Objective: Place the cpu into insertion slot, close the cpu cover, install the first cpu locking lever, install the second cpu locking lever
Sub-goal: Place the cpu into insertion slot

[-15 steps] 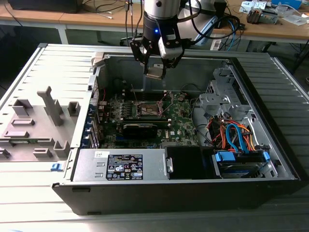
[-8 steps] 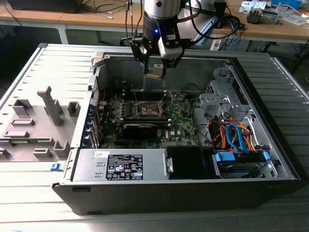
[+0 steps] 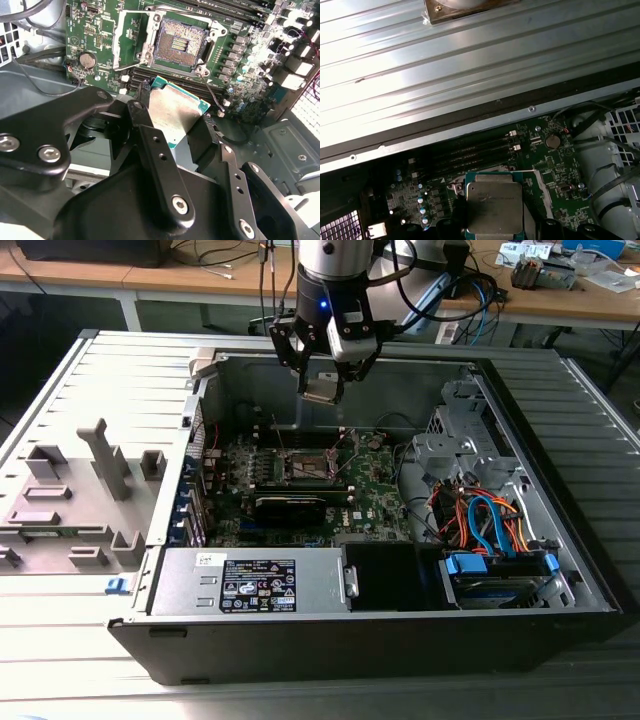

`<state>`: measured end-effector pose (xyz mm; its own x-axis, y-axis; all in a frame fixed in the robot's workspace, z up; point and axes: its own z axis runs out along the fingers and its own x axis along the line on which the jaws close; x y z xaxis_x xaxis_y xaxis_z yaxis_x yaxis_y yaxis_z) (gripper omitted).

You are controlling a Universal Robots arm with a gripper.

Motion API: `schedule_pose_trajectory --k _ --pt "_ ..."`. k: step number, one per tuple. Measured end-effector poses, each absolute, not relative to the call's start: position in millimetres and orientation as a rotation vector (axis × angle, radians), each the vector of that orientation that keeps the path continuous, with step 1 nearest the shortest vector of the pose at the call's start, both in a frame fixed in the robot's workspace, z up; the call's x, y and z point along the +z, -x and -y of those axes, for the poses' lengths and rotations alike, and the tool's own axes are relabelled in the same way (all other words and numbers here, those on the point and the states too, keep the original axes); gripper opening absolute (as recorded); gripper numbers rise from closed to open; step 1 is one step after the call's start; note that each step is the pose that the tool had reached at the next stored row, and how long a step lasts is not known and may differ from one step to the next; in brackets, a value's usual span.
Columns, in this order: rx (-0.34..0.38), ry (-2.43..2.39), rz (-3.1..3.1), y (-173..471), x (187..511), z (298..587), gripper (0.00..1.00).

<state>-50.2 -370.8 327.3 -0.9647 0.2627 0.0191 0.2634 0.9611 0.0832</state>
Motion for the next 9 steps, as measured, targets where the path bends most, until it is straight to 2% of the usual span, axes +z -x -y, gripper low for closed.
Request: schedule_pose_trajectory --k 9 --pt "-0.133 0.425 3.102 50.2 327.1 370.8 0.54"
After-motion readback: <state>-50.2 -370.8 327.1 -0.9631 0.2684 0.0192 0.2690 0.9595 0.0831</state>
